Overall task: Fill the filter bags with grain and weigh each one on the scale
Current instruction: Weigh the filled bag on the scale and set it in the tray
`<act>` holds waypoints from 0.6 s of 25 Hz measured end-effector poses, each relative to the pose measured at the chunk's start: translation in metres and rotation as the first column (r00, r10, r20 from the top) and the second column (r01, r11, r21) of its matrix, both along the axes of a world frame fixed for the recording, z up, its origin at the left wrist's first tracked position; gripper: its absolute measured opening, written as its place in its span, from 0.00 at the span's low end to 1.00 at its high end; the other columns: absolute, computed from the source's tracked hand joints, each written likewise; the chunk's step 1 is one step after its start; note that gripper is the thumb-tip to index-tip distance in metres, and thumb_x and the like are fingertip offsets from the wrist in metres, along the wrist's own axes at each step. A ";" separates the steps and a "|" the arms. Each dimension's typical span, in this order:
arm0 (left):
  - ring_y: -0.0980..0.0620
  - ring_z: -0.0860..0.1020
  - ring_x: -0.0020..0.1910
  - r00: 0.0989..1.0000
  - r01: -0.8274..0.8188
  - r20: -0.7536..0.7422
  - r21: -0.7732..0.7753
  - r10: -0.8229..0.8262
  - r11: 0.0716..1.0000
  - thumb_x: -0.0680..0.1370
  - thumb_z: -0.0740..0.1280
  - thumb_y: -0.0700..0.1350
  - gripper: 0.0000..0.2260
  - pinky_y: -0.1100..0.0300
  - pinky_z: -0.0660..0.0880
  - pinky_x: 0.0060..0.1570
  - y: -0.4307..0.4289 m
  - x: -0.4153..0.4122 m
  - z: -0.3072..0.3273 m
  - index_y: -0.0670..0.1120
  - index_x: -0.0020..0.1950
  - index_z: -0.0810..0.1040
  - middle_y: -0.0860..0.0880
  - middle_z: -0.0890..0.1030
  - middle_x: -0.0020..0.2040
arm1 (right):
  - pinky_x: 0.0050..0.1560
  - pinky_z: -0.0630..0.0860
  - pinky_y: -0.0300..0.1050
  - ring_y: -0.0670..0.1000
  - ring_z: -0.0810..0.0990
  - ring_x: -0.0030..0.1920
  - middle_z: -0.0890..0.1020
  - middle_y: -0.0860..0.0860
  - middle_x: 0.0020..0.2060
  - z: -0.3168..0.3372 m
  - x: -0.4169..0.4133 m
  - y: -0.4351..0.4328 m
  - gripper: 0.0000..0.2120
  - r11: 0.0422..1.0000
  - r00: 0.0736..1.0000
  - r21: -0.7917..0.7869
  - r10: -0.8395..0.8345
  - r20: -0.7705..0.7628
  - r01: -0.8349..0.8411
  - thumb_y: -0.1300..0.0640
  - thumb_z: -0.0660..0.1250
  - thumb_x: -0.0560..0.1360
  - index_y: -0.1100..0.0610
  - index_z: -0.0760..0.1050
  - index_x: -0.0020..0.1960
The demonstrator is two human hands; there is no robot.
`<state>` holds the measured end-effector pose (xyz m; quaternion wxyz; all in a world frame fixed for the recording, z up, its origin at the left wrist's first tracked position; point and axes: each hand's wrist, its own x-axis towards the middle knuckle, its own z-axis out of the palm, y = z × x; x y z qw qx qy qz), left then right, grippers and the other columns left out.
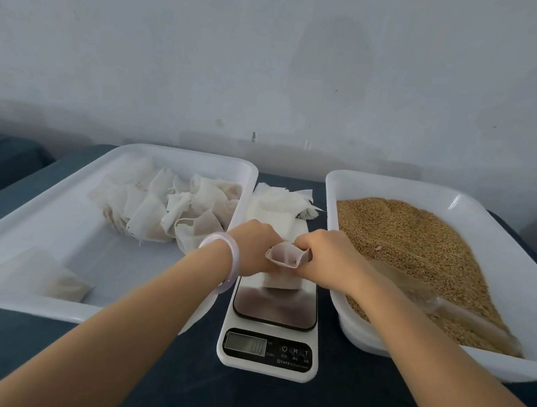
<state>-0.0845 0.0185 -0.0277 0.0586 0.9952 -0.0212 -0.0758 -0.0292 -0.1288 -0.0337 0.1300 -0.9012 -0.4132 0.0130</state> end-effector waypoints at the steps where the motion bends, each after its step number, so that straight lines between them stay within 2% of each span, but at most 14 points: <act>1: 0.48 0.73 0.40 1.000 0.019 0.004 0.025 -0.019 1.000 0.77 0.64 0.47 0.06 0.59 0.67 0.39 -0.002 -0.001 0.001 0.48 0.41 0.73 0.45 0.80 0.44 | 0.39 0.62 0.44 0.52 0.71 0.33 0.72 0.49 0.27 -0.002 0.000 0.001 0.17 0.999 1.000 -0.032 0.015 -0.002 -0.015 0.48 0.66 0.72 0.53 0.66 0.29; 3: 0.47 0.74 0.42 0.998 0.055 -0.008 0.084 -0.055 0.995 0.78 0.62 0.47 0.05 0.60 0.66 0.39 -0.004 -0.002 0.003 0.49 0.43 0.72 0.45 0.80 0.46 | 0.49 0.62 0.45 0.51 0.72 0.35 0.74 0.47 0.29 -0.008 -0.001 0.003 0.17 0.996 0.999 -0.080 0.036 0.027 -0.034 0.42 0.66 0.70 0.52 0.69 0.30; 5: 0.46 0.75 0.45 0.996 0.082 -0.042 0.150 -0.076 0.985 0.78 0.62 0.47 0.05 0.60 0.66 0.40 -0.006 -0.001 0.004 0.47 0.45 0.74 0.45 0.79 0.45 | 0.54 0.61 0.46 0.51 0.73 0.37 0.76 0.48 0.30 -0.013 -0.001 0.005 0.19 0.994 0.996 -0.103 0.030 0.081 -0.021 0.38 0.65 0.70 0.53 0.74 0.33; 9: 0.48 0.71 0.41 0.988 0.119 -0.126 0.280 -0.086 0.952 0.79 0.60 0.41 0.05 0.60 0.65 0.41 -0.013 0.007 0.002 0.44 0.48 0.76 0.49 0.69 0.35 | 0.53 0.60 0.46 0.49 0.70 0.35 0.71 0.45 0.27 -0.016 0.002 0.008 0.20 0.987 0.996 -0.162 0.014 0.088 0.000 0.39 0.66 0.71 0.50 0.68 0.27; 11: 0.48 0.70 0.42 0.986 0.116 -0.149 0.306 -0.073 0.945 0.78 0.60 0.39 0.06 0.60 0.65 0.41 -0.015 0.009 0.002 0.42 0.50 0.77 0.49 0.68 0.34 | 0.54 0.61 0.46 0.49 0.69 0.36 0.71 0.45 0.28 -0.014 0.001 0.010 0.19 0.984 0.997 -0.179 0.004 0.083 0.011 0.41 0.65 0.72 0.48 0.68 0.28; 15: 0.48 0.70 0.42 0.986 0.140 -0.133 0.338 -0.101 0.931 0.78 0.60 0.38 0.05 0.59 0.68 0.42 -0.015 0.006 0.000 0.46 0.43 0.70 0.50 0.68 0.36 | 0.55 0.61 0.46 0.51 0.69 0.39 0.71 0.46 0.29 -0.013 -0.003 0.008 0.16 0.984 0.996 -0.179 0.013 0.083 0.002 0.44 0.61 0.74 0.49 0.70 0.31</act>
